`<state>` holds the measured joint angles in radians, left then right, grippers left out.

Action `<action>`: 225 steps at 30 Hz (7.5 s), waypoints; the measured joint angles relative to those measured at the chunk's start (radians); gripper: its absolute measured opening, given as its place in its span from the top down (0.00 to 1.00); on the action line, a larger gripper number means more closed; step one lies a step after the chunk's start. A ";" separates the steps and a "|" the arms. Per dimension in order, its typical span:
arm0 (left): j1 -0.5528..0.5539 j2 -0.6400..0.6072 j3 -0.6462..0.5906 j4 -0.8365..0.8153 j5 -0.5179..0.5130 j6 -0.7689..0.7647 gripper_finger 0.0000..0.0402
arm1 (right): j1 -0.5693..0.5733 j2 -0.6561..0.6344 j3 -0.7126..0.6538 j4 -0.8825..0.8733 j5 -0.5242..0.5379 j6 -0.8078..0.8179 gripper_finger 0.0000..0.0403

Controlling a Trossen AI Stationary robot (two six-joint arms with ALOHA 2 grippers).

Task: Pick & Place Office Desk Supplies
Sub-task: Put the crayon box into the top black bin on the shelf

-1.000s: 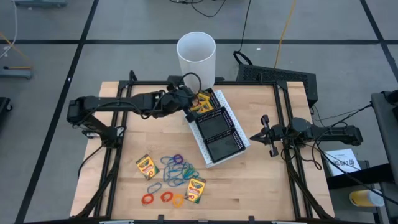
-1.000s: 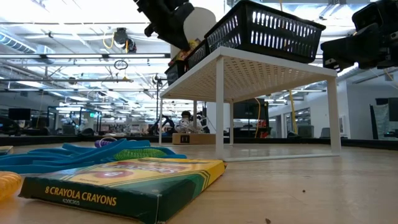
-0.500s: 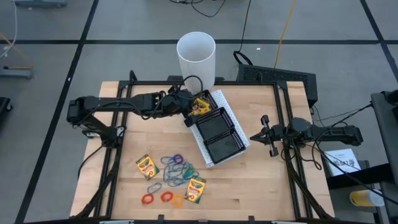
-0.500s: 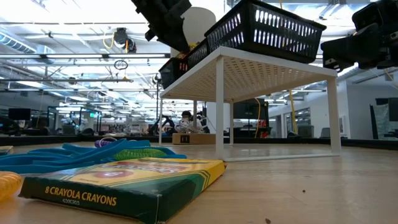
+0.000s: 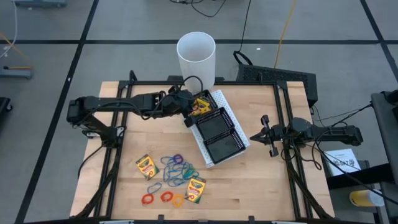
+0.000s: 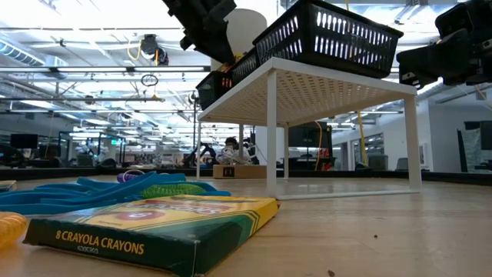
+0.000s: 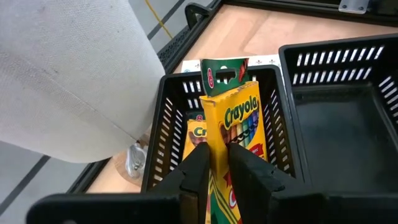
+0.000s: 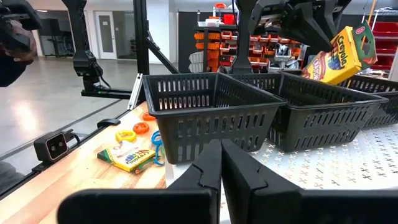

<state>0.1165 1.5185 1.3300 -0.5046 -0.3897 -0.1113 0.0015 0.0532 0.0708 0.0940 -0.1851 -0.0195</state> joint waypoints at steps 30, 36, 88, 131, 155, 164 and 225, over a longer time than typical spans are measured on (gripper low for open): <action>-0.122 -0.236 -0.002 0.013 -0.056 0.042 0.43 | 0.000 0.000 0.000 0.000 0.000 0.000 1.00; -0.206 -0.393 -0.114 -0.021 -0.059 -0.054 0.43 | 0.000 0.000 0.000 0.000 0.000 0.000 1.00; -0.585 -0.636 -1.032 -0.018 0.475 -1.566 0.43 | 0.000 0.000 0.000 0.000 0.000 0.000 1.00; -0.640 -0.635 -1.060 -0.046 0.413 -1.508 0.98 | 0.000 0.000 0.000 0.000 0.000 0.000 1.00; -0.637 -0.634 -0.930 -0.041 0.169 -1.326 1.00 | 0.000 0.000 0.000 0.000 0.000 0.000 1.00; -0.643 -0.635 -0.882 -0.054 0.228 -1.338 0.97 | 0.000 0.000 0.000 0.000 0.000 0.000 1.00; -0.695 -0.634 -1.067 0.124 0.307 -1.552 0.62 | 0.000 0.000 0.000 0.000 0.000 0.000 1.00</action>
<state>-0.5781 0.8841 0.2634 -0.3809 -0.0829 -1.6629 0.0014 0.0536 0.0708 0.0940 -0.1848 -0.0196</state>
